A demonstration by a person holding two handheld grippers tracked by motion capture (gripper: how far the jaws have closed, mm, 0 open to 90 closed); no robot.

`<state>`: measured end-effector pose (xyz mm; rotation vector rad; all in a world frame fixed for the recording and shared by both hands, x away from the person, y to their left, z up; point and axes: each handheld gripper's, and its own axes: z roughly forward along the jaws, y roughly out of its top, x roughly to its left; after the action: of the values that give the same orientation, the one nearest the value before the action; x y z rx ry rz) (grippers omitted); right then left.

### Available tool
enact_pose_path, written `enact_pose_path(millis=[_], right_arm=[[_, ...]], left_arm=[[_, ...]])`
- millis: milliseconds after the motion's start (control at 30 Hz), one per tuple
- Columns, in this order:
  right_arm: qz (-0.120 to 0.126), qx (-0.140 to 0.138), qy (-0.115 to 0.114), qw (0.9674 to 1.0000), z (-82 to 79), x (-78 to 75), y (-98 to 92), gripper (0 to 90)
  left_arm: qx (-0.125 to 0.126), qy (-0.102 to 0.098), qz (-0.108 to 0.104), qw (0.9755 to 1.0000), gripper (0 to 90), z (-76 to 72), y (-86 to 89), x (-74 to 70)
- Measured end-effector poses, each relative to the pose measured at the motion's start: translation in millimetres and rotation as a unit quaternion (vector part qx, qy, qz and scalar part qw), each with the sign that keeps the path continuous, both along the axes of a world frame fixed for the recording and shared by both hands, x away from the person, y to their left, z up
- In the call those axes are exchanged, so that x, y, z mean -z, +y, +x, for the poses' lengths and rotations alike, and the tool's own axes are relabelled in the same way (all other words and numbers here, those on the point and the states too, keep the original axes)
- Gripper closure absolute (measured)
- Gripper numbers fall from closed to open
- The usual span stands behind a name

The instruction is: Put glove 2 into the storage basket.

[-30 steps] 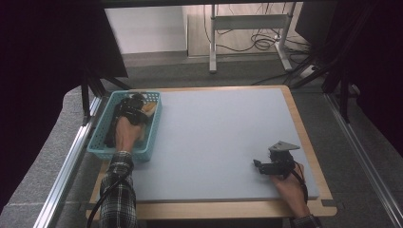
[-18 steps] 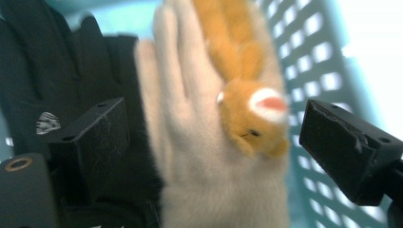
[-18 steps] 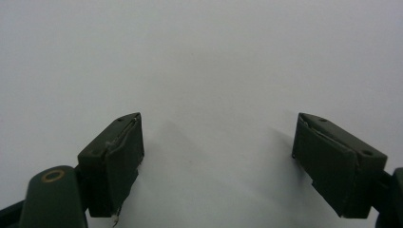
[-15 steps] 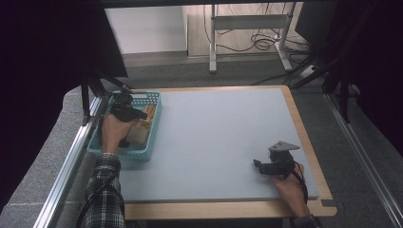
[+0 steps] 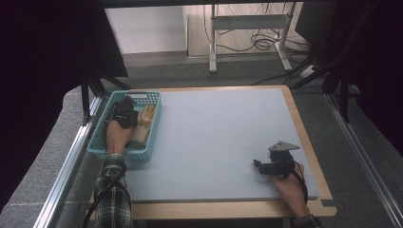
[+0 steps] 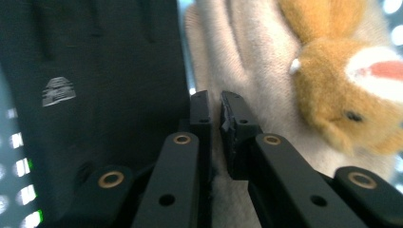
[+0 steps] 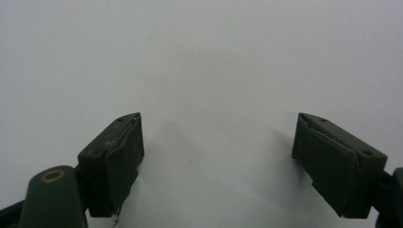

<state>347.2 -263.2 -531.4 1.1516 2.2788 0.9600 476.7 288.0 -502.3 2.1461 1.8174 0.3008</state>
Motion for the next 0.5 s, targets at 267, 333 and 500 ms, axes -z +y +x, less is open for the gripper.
enact_pose_path(millis=[267, 333, 500], right_arm=[[0.000, 0.000, 0.000, 1.0000, 0.0, 0.0, 0.0, 17.3], [0.000, 0.000, 0.000, 1.0000, 0.0, 0.0, 0.0, 17.3], [0.000, 0.000, 0.000, 1.0000, 0.0, 0.0, 0.0, 17.3]], left_arm=[[0.015, 0.006, 0.018, 0.9997, 86.3, -0.5, -12.2, 0.9], [0.006, -0.002, 0.019, 0.9998, 82.4, -1.8, -7.3, -1.6], [-0.010, -0.035, 0.016, 0.9992, 68.1, -7.5, 2.5, -10.8]])
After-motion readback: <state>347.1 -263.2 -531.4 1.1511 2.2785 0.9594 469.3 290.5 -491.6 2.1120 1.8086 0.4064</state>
